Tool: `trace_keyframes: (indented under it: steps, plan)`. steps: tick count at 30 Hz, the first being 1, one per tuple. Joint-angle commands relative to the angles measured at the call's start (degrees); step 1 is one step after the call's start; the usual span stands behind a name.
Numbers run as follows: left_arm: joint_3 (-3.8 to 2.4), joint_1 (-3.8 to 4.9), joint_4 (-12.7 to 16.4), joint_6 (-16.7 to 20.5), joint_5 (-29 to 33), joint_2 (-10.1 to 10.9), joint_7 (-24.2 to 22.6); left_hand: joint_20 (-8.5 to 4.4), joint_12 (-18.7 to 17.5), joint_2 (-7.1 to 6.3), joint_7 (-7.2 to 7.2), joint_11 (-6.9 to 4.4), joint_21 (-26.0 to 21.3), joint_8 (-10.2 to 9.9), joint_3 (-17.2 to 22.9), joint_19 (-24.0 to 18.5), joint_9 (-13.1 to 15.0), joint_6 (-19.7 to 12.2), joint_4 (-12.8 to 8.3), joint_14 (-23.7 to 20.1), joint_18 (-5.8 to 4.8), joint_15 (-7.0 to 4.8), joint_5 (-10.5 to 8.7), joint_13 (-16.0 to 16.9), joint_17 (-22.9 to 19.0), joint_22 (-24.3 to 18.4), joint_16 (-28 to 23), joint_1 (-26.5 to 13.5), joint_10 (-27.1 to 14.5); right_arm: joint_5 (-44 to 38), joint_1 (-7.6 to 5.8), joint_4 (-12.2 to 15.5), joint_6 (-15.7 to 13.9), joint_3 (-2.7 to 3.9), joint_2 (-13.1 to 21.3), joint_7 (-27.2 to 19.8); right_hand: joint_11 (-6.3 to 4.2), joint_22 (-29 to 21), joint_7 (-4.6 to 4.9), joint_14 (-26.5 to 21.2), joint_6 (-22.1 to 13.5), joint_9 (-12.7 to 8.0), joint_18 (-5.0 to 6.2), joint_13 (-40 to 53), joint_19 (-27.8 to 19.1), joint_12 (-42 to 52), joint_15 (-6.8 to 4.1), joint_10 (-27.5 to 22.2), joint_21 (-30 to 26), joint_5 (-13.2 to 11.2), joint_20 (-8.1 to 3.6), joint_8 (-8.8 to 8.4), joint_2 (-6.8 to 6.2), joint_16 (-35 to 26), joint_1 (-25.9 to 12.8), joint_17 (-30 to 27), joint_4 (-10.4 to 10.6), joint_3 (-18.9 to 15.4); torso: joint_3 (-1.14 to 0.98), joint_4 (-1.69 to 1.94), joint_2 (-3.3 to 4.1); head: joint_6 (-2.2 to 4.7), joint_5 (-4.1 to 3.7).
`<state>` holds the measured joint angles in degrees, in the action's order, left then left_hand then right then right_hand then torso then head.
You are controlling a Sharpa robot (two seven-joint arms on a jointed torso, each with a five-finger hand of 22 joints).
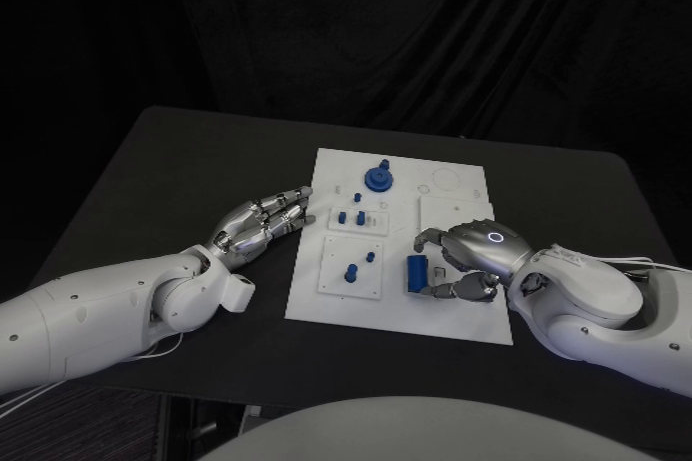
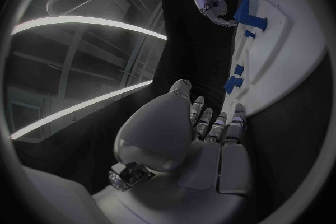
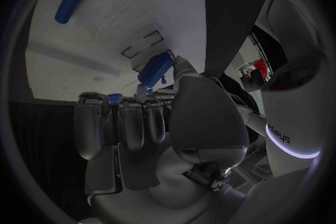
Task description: Assemble the parts on the task board
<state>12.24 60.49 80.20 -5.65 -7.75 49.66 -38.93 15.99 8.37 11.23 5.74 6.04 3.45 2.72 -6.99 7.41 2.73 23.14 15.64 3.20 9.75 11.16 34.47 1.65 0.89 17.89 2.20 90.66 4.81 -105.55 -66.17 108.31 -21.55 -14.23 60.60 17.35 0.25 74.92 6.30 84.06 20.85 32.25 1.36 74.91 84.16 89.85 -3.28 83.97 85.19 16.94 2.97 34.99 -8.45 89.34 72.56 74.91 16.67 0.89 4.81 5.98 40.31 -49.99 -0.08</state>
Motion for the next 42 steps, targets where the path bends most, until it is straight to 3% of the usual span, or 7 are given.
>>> trace_keyframes:
  steps: [1,11,18,26,35,42]
  plan:
    - [-0.05,-0.13,0.05,-0.91,0.11,-0.13,-1.21,0.16,0.24,0.12,0.32,-0.13,0.27,0.26,0.49,0.17,0.04,0.16,-0.02,-0.1,-1.03,0.48,-0.23,0.06,0.09,-0.08,0.21,0.42,0.02,-0.5,0.2,-0.08,0.28,0.01,-0.15,0.84,0.45,13.24,-0.19,5.38,0.28,-0.04,0.03,15.09,3.1,0.15,0.26,6.03,-0.26,-0.39,0.35,0.84,0.34,-0.38,0.99,12.55,-0.17,0.46,0.01,-0.01,0.0,-0.01,-0.02]
    - [-0.05,-0.15,0.06,-0.98,0.11,-0.09,-1.14,0.16,0.31,0.18,0.38,-0.1,0.28,0.27,0.55,0.19,0.05,0.21,-0.01,-0.08,-1.05,0.5,-0.25,0.07,0.09,-0.06,0.22,0.43,0.05,-0.51,0.81,-0.37,0.86,0.02,-0.6,0.79,0.33,13.21,-0.31,5.35,0.15,-0.21,0.06,15.09,3.04,0.15,0.18,6.03,-0.39,-0.49,0.28,2.1,0.66,-0.44,2.59,12.42,-0.58,0.74,0.01,-0.03,0.0,-0.01,0.18]
    - [-0.05,-0.16,0.03,-1.06,0.11,-0.09,-1.11,0.19,0.37,0.26,0.48,0.03,0.29,0.3,0.65,0.2,0.07,0.36,0.01,-0.05,-1.09,0.56,-0.27,0.09,0.11,-0.08,0.25,0.43,0.1,-0.51,0.97,-0.49,-0.46,0.03,-0.62,0.36,0.08,13.28,-0.64,5.42,1.74,-0.16,0.01,15.09,3.16,0.15,-0.02,6.03,-0.22,-0.63,0.12,5.1,2.1,-0.31,3.95,12.73,-0.95,1.05,0.01,0.0,0.02,-0.01,0.14]
    - [-0.05,-0.18,-0.01,-1.17,0.11,-0.16,-1.08,0.2,0.43,0.3,0.61,0.09,0.29,0.32,0.72,0.2,0.08,0.47,0.03,-0.02,-1.12,0.6,-0.28,0.1,0.11,-0.12,0.28,0.43,0.15,-0.51,1.01,-0.4,-1.18,0.03,-0.46,0.2,-0.01,13.3,-0.72,5.42,1.65,-0.35,-0.01,15.09,3.19,0.15,-0.1,6.03,-0.18,-0.64,0.03,5.62,2.06,-0.32,4.88,12.71,-1.7,1.07,0.01,-0.01,0.0,-0.01,0.21]
    - [-0.05,-0.21,0.01,-1.22,0.11,-0.05,-1.03,0.2,0.47,0.32,0.68,0.13,0.3,0.33,0.75,0.23,0.09,0.54,0.04,-0.03,-1.14,0.62,-0.28,0.11,0.11,-0.07,0.28,0.42,0.18,-0.51,1.01,0.07,-3.2,0.03,0.2,-0.18,-0.24,13.52,-1.0,5.46,3.23,-0.93,-0.17,15.09,3.54,0.15,-0.29,6.03,0.44,-0.72,-0.14,6.98,3.96,-0.24,3.86,12.89,-1.33,0.97,0.01,-0.04,0.01,-0.01,0.43]
    - [-0.05,-0.23,0.0,-1.27,0.11,-0.01,-1.01,0.2,0.55,0.35,0.8,0.22,0.32,0.36,0.81,0.25,0.1,0.65,0.07,-0.01,-1.16,0.65,-0.29,0.12,0.12,-0.06,0.3,0.4,0.24,-0.5,1.01,0.92,-4.76,0.03,1.08,-0.55,-0.51,13.66,-1.34,5.48,4.95,-1.82,-0.28,15.09,3.77,0.15,-0.51,6.03,0.85,-0.72,-0.33,7.44,4.6,-0.22,2.33,12.95,-0.81,0.34,0.01,-0.04,0.01,-0.01,0.47]
